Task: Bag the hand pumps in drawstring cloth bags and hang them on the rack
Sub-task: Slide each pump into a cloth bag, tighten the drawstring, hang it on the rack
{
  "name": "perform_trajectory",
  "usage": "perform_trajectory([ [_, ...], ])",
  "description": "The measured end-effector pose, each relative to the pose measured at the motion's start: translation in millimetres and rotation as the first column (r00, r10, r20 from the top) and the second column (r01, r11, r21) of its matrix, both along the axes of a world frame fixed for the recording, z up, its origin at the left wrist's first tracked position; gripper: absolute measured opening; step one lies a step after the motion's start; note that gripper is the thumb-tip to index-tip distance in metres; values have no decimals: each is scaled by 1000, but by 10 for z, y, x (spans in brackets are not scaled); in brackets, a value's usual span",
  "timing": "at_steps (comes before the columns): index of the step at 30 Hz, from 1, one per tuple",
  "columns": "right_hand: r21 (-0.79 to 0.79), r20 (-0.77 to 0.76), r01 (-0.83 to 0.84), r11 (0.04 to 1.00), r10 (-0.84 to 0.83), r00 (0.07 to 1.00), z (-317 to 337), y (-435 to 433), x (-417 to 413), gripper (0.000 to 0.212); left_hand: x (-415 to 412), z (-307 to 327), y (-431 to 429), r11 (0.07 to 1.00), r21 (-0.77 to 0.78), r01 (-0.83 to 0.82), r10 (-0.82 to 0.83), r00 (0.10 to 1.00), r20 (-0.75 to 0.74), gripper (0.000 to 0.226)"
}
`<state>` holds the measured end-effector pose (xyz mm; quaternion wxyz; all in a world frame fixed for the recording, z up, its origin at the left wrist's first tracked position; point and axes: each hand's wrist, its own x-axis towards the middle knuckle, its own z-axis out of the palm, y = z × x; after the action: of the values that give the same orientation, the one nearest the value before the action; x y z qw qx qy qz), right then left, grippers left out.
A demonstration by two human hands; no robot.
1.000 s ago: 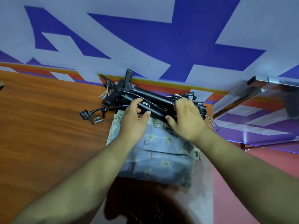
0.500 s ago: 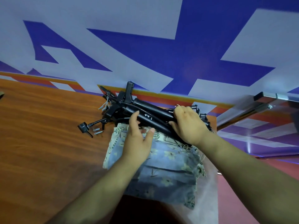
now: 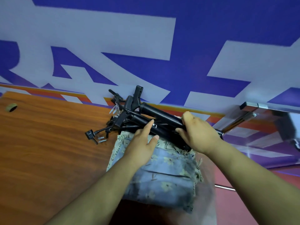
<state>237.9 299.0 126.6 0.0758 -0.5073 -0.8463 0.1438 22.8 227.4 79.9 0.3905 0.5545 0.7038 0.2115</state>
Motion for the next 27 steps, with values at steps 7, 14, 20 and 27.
perform_trajectory([
  [7, 277, 57, 107, 955, -127, 990, 258, -103, 44, 40, -1, 307, 90, 972, 206, 116, -22, 912, -410, 65],
  [14, 230, -231, 204, 952, -150, 961, 314, -209, 55, 30, -200, 396, 202, 981, 182, -58, 100, 969, -227, 41],
  [20, -27, -375, 224, 974, -217, 901, 174, -638, 225, 38, 70, 14, -425, 944, -7, 331, -329, 936, -125, 42],
  [27, -118, -383, 332, 936, -352, 854, 60, -1238, 552, 38, 276, -376, -781, 871, -74, 486, -482, 812, -330, 30],
])
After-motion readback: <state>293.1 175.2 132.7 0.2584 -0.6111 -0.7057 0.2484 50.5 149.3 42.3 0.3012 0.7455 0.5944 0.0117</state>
